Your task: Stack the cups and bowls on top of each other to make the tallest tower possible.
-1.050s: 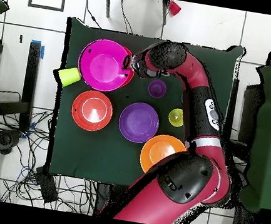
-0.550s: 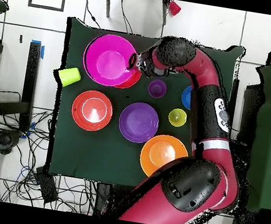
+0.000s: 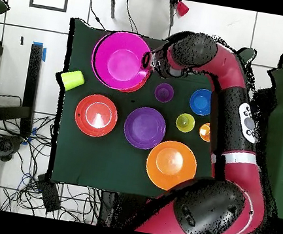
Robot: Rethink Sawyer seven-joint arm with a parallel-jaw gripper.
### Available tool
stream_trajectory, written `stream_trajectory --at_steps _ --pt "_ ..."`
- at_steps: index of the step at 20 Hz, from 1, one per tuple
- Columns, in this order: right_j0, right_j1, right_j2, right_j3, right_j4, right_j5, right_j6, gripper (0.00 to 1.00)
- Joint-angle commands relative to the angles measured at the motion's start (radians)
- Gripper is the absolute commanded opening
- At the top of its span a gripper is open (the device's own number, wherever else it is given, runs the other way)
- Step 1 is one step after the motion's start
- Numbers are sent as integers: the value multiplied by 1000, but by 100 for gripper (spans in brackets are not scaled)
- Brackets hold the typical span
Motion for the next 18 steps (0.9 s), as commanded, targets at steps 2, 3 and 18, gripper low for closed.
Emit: stream_trajectory --at_steps 2,3,18 --pt "5 -12 -34 3 -85 62 -284 0" --pt "4 -4 -38 -6 -93 47 -287 0" --pt "-102 -94 -52 221 -190 -135 -235 0"
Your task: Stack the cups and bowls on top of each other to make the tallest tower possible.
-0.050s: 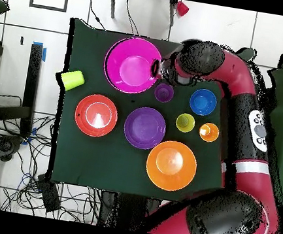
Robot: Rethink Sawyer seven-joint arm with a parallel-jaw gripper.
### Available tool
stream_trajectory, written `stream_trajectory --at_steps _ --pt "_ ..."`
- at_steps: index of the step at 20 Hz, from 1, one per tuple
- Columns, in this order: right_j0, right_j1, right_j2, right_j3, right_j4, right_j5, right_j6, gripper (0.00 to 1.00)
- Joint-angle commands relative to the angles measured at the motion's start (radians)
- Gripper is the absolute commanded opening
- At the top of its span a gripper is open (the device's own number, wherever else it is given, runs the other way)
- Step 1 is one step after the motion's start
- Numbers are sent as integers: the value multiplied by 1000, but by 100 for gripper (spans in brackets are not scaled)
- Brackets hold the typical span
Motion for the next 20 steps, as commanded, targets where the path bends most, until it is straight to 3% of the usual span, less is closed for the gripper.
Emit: stream_trajectory --at_steps 1,10,15,20 --pt "-45 -65 -49 155 -104 -122 -228 0" --pt "-124 -111 -33 282 -144 -200 -202 0" --pt "-87 -100 -27 275 -158 -240 -143 0" --pt "-74 -144 -13 330 -119 -252 -74 0"
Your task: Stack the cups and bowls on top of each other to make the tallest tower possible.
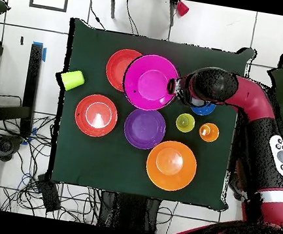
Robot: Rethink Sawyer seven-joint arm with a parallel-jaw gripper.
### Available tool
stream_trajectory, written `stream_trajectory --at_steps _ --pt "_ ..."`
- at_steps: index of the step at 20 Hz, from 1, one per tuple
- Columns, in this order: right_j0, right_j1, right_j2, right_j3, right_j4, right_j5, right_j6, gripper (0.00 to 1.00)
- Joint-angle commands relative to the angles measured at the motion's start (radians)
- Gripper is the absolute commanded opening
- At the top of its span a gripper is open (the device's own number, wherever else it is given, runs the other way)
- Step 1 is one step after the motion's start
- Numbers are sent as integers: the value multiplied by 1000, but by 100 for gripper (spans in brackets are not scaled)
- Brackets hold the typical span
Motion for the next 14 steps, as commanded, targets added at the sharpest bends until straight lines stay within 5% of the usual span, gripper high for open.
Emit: stream_trajectory --at_steps 1,14 --pt "55 -63 -7 132 -21 -65 -54 0" --pt "41 -254 29 392 103 -146 94 0"
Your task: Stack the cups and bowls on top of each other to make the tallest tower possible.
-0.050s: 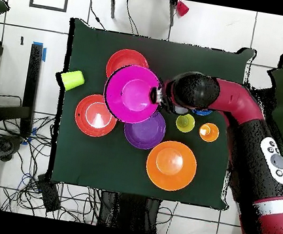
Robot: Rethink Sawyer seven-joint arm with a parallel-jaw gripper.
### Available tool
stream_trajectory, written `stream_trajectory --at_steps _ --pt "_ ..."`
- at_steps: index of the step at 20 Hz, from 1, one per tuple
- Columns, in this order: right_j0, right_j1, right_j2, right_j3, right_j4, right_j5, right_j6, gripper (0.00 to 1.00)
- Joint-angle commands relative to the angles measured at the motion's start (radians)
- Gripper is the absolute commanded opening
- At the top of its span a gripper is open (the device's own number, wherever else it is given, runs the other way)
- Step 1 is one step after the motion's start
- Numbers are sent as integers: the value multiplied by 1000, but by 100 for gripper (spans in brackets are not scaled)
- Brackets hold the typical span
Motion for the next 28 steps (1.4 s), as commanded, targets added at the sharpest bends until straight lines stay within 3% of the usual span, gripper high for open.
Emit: stream_trajectory --at_steps 1,7,13,17,28 --pt "22 -93 14 191 43 -129 98 0" --pt "34 -63 -9 210 59 -193 94 0" --pt "49 2 -16 163 95 -224 74 0" --pt "41 1 -15 158 92 -245 55 0" --pt "42 -1 -31 132 128 -192 50 0"
